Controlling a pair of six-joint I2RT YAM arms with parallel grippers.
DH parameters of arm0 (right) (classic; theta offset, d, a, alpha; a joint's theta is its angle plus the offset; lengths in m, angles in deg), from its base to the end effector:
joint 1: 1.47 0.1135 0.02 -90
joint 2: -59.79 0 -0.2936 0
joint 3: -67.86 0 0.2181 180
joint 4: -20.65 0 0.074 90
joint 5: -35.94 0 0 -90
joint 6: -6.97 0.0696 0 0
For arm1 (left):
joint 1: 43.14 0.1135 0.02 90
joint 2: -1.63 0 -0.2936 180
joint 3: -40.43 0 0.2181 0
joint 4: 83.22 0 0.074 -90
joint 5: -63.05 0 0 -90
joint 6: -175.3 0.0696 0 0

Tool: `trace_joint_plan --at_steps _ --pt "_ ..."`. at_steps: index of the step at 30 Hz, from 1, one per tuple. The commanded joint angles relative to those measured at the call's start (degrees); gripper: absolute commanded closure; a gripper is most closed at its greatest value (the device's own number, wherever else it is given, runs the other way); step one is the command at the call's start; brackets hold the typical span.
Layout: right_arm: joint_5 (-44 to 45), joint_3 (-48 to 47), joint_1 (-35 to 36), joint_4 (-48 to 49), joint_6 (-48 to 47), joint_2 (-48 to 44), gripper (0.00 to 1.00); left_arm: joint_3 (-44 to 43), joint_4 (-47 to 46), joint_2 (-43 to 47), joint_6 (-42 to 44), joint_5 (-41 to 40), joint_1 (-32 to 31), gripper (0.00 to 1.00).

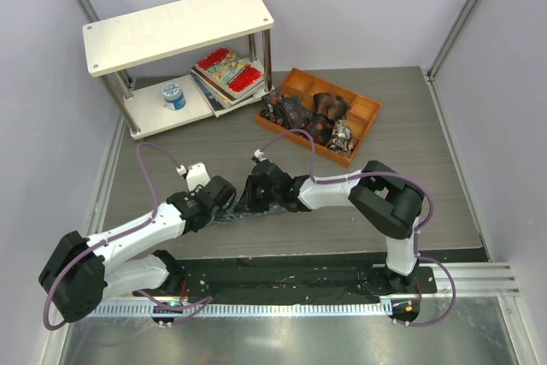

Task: Roll the ties
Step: Roll the tie at the center of the board.

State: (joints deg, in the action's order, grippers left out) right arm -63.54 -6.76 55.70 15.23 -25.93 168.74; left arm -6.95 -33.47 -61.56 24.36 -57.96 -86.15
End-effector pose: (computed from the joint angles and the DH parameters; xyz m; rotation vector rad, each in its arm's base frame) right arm 0.2100 0.3466 0.1770 -0.1014 2.5681 1.1272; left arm 0.1361 -0.0780 0.1944 -0.5297 2.4084 0.0007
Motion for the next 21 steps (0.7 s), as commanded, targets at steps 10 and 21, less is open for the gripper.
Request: trace_joint_plan --at_steps 10,21 --pt "-0.28 -5.59 1.11 0.44 -0.67 3.64 0.99 -8.74 6.03 0.98 -0.22 -1.52 -2.52 1.00" --pt "-4.58 -8.14 0.93 3.69 0.03 6.28 0.99 -16.65 8.32 -9.65 -2.95 -4.76 -7.97 1.00"
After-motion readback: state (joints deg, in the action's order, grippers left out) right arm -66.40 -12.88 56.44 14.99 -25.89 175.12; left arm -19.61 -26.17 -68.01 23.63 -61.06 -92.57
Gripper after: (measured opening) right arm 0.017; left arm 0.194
